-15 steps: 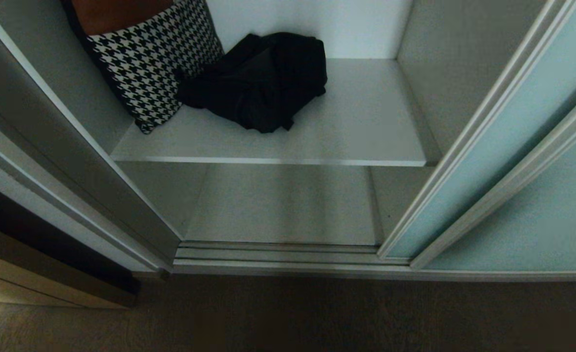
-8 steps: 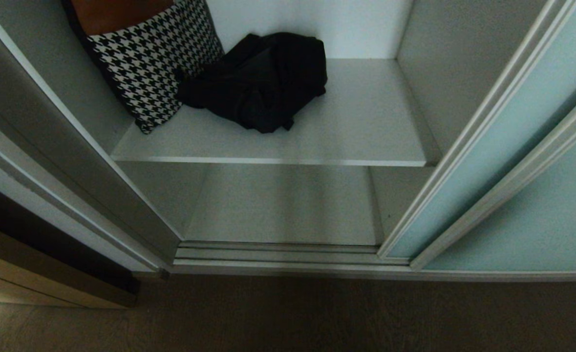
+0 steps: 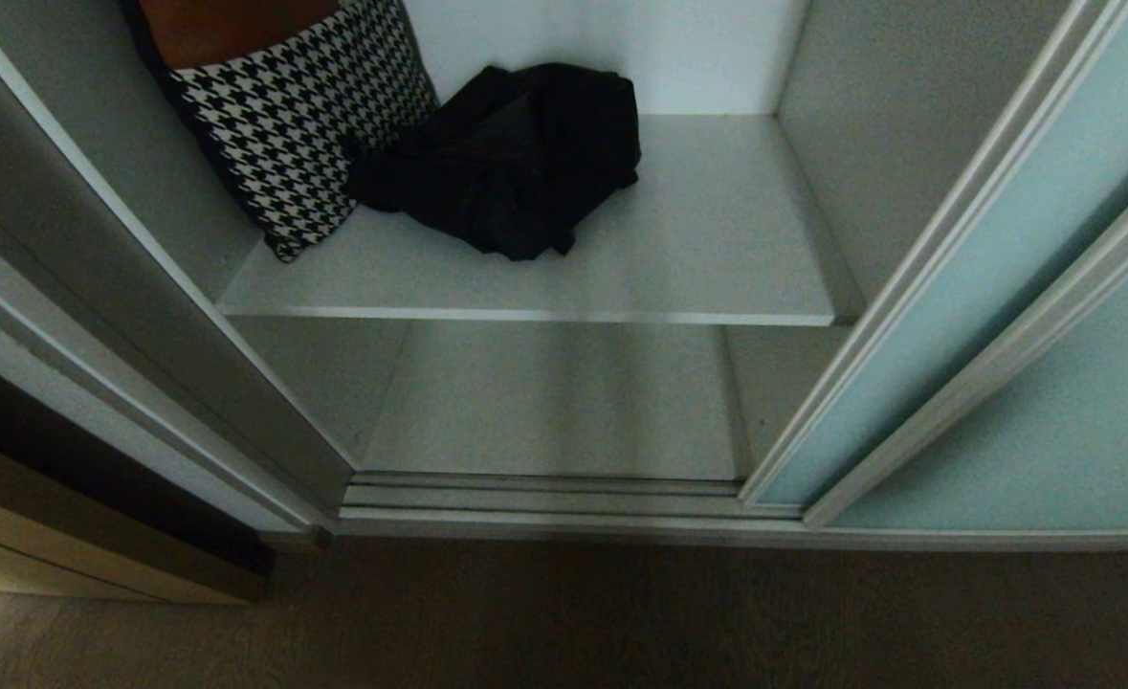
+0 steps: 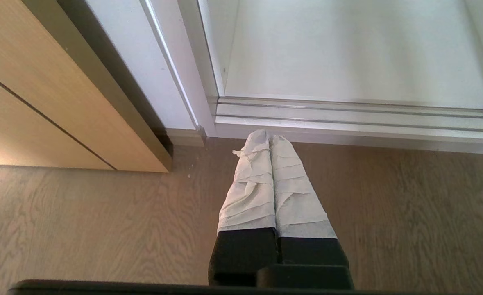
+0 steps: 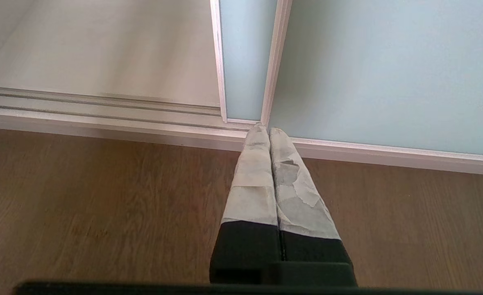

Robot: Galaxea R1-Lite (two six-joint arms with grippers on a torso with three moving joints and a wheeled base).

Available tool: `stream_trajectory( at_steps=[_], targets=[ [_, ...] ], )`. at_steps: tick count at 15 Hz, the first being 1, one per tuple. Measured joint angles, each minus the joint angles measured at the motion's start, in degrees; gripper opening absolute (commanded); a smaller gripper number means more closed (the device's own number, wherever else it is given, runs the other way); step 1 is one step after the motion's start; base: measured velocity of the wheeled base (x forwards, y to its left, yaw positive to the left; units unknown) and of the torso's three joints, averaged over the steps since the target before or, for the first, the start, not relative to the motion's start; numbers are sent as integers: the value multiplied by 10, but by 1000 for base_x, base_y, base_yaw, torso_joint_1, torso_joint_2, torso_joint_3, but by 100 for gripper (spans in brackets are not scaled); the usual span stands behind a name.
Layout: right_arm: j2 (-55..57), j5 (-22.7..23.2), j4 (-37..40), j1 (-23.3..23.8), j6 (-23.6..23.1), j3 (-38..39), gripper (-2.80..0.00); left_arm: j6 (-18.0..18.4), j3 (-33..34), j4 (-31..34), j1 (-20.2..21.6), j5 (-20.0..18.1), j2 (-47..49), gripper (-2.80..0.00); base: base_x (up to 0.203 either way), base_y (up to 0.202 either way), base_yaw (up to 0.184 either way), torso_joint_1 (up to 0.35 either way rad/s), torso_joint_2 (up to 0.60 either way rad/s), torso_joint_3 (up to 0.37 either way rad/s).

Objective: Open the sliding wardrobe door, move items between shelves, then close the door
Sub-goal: Place the bag on the lower shelf

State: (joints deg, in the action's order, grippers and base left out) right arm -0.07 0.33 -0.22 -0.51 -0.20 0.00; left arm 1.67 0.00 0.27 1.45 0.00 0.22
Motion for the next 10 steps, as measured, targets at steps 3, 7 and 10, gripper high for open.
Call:
stream_trajectory(
  at_steps=[3,7,10],
  targets=[
    [0,0,0,0,0,0,-280,0,0,0,0,0,0,-280,0,0,0,0,0,0],
    [0,0,0,0,0,0,-280,0,0,-1,0,0,0,-280,0,0,0,0,0,0],
    [0,0,0,0,0,0,-280,-1,0,-1,0,0,0,-280,0,0,0,0,0,0]
  ],
)
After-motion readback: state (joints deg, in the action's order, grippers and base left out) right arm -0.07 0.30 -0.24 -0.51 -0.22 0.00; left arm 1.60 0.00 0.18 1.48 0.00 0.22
